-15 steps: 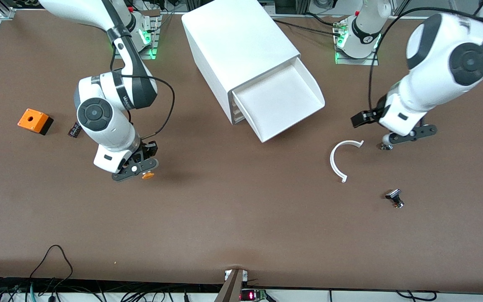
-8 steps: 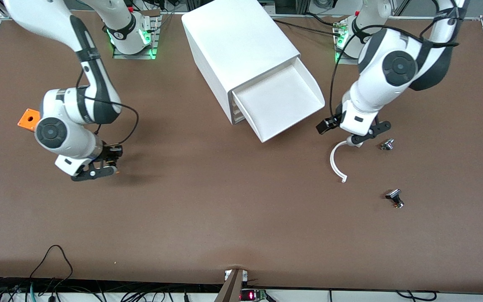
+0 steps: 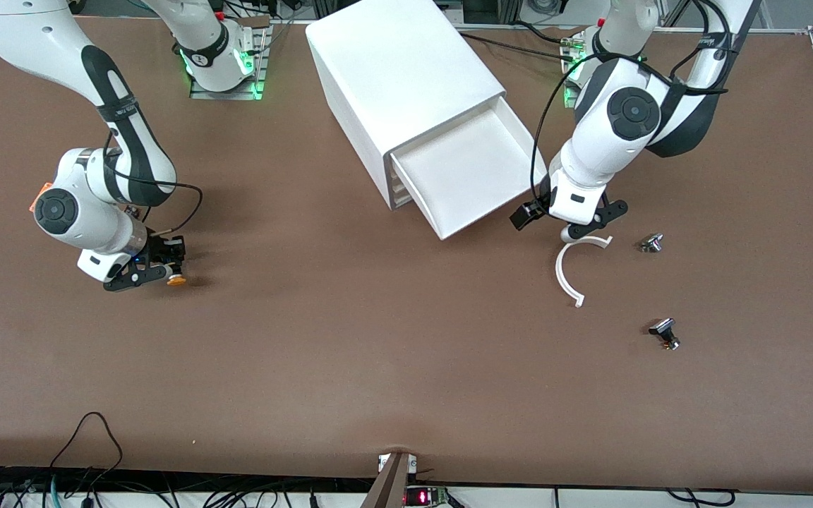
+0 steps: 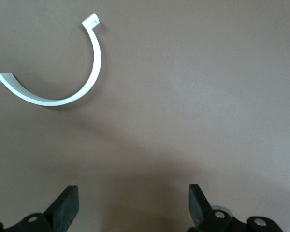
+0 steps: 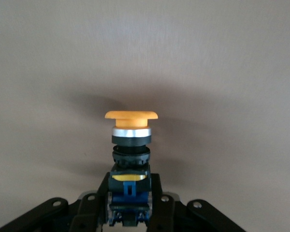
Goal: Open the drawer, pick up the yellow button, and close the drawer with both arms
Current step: 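Push the drawer shut with the left gripper while the right gripper carries the button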
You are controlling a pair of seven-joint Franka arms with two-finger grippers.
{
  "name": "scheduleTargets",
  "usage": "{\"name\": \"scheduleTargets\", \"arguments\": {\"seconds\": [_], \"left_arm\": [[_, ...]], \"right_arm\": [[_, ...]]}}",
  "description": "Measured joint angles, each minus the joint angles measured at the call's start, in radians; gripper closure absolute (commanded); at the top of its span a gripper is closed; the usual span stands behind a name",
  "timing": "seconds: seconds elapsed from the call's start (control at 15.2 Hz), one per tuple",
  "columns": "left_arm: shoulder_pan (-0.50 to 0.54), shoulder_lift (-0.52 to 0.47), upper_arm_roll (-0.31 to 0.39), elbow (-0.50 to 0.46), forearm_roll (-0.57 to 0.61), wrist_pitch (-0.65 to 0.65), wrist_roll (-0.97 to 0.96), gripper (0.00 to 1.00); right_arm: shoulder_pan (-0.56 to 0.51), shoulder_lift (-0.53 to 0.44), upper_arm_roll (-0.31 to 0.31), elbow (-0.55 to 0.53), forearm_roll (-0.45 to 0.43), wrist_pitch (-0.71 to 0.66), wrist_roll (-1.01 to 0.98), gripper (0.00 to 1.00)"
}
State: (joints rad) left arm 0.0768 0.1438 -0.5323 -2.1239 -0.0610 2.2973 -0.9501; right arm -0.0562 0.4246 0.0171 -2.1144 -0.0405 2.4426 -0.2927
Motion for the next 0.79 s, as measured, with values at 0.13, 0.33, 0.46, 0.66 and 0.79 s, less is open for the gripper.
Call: {"name": "scheduleTargets", "arguments": {"seconds": [0.13,0.33,0.46,0.66,0.79], "left_arm": [[-0.003,0.006,-0.026,-0.019,0.0,0.016,-0.03,0.0],[-0.006,0.007,-0.084,-0.031,0.0,0.013,-0.075,0.0],[-0.008,0.007,-0.123,-0.034,0.0,0.003,-0.09,0.0],[-0.008,0.007,-0.174,-0.052,-0.007,-0.001,-0.093,0.0],[-0.009,0.007,-0.22,-0.068,-0.059,-0.002,-0.094,0.0]], "right_arm": [[-0.012,0.0,0.003,-0.047,-0.002,0.065,-0.018,0.7],[-0.022,-0.009,0.004,-0.099,-0.005,0.144,-0.076,0.36],[-0.028,-0.011,0.004,-0.107,-0.005,0.148,-0.089,0.0],[-0.033,-0.028,0.007,-0.101,-0.005,0.127,-0.092,0.0],[-0.033,-0.046,0.01,-0.071,-0.005,0.061,-0.092,0.0]]}}
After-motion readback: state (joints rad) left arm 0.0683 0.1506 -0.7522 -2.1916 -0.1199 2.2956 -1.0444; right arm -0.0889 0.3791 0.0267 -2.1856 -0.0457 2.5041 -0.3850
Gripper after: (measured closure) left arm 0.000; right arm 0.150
